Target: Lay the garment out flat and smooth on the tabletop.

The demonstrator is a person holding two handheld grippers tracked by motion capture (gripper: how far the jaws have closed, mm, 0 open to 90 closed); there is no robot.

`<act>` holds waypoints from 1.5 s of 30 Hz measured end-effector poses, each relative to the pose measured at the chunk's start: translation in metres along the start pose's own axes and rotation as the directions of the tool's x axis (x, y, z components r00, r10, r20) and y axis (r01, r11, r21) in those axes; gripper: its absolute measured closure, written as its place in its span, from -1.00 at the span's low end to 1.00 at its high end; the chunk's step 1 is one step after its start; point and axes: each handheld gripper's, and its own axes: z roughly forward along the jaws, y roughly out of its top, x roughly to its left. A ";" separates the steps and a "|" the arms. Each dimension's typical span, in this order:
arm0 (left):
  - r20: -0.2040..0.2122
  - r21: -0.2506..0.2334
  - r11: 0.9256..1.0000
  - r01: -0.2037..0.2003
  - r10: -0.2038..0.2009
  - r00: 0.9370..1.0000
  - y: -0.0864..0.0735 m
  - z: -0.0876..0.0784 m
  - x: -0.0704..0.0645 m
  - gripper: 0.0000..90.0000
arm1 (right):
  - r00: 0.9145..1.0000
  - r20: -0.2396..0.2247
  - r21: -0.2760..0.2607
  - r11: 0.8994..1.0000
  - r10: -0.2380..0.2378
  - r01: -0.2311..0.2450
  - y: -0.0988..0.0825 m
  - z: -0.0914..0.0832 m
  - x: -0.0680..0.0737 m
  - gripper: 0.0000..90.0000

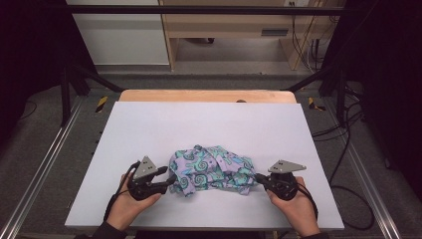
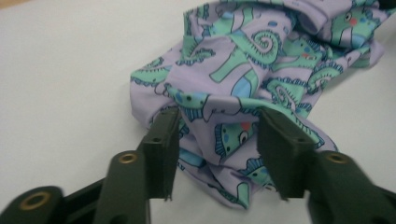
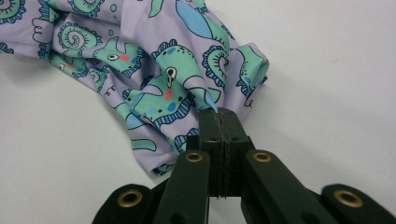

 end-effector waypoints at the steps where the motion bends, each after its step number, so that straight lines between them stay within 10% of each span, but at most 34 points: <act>1: -0.001 -0.005 1.000 0.005 -0.005 1.000 0.003 -0.001 0.000 -0.03 | 1.000 0.000 -0.002 1.000 -0.002 0.002 0.000 0.000 0.000 1.00; 8: -0.028 -0.027 0.999 0.038 -0.039 0.999 0.024 0.003 0.008 -0.19 | 1.000 -0.008 -0.005 1.000 -0.007 0.007 0.000 0.000 0.002 1.00; 15: -0.072 0.060 0.998 0.028 -0.024 0.997 0.032 0.034 0.023 -0.14 | 1.000 -0.015 -0.008 1.000 -0.009 0.009 -0.002 0.002 0.002 1.00; 32: 0.023 0.140 0.990 0.009 -0.012 1.000 0.004 0.033 0.006 0.51 | 1.000 -0.019 -0.013 1.000 -0.004 0.004 -0.005 0.002 0.002 1.00; 37: -0.004 0.135 0.991 0.018 -0.018 1.000 0.002 0.037 0.012 0.90 | 1.000 -0.020 -0.014 1.000 -0.009 0.008 -0.004 0.003 0.002 1.00; 45: -0.091 0.026 0.999 0.042 -0.039 0.995 0.008 0.010 0.030 0.94 | 1.000 -0.025 -0.013 1.000 -0.013 0.013 -0.003 0.004 0.003 1.00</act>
